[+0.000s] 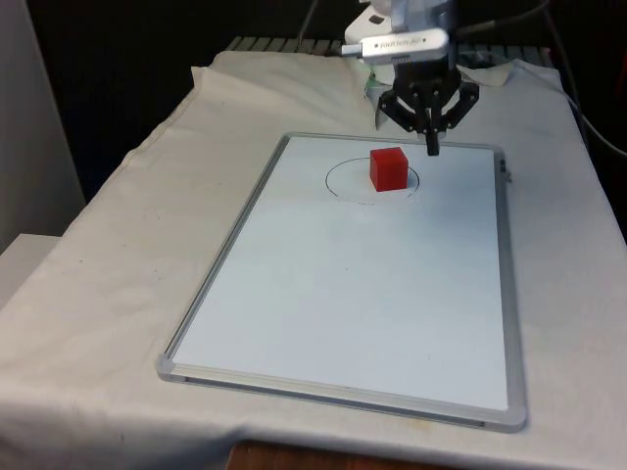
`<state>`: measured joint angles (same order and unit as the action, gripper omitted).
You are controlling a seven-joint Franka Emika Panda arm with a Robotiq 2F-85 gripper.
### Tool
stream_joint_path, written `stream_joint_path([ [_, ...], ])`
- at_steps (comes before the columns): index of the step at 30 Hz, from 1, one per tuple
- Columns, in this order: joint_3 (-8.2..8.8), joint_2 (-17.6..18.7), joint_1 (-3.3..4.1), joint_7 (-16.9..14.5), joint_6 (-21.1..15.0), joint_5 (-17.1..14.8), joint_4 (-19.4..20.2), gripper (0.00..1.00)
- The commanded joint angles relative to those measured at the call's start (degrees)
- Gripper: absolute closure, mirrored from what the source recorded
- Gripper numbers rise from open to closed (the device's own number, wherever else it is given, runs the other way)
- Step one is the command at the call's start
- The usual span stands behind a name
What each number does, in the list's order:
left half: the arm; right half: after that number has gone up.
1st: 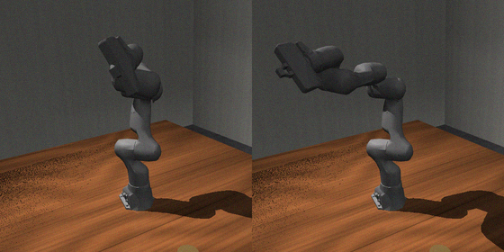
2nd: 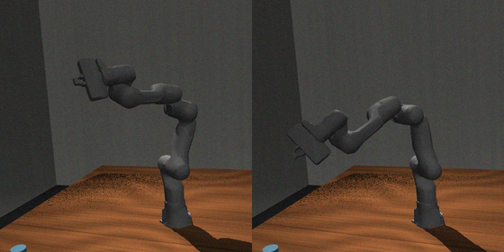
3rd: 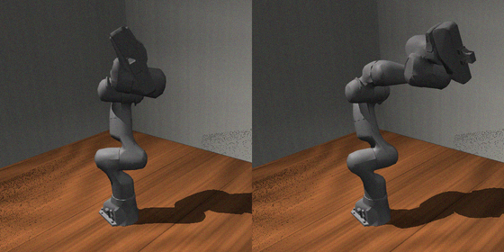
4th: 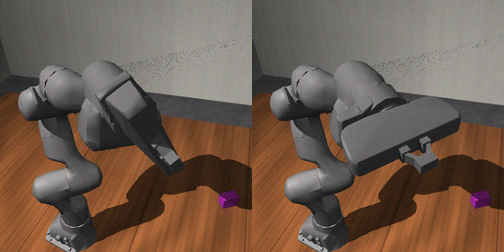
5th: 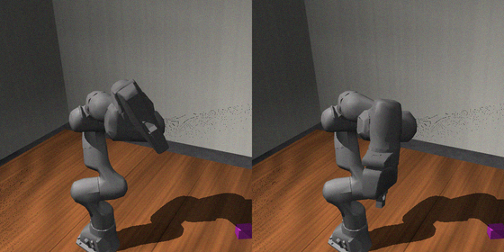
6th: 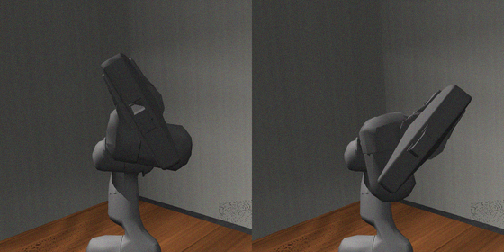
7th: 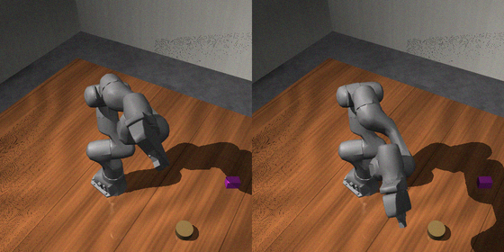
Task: Push the cube into the marked area.
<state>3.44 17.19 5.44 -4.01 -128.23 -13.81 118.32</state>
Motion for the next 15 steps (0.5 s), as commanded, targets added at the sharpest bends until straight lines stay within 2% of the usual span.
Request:
stream_joint_path([
  [1,0.0,-1.0,0.23,0.5,-0.6,0.2,0.8,1.0],
  [4,-0.23,-2.4,0.29,0.6,-0.9,0.5,1.7,1.0],
  [5,-0.34,-2.0,0.0,0.0,-0.1,0.0,1.3,1.0],
  [6,-0.29,-2.8,0.34,0.7,-0.9,0.6,1.9,1.0],
  [8,-0.52,-3.4,0.29,0.8,-1.2,0.8,2.4,1.0],
  [15,-0.69,-3.4,0.0,0.2,-0.5,0.4,2.2,1.0],
])
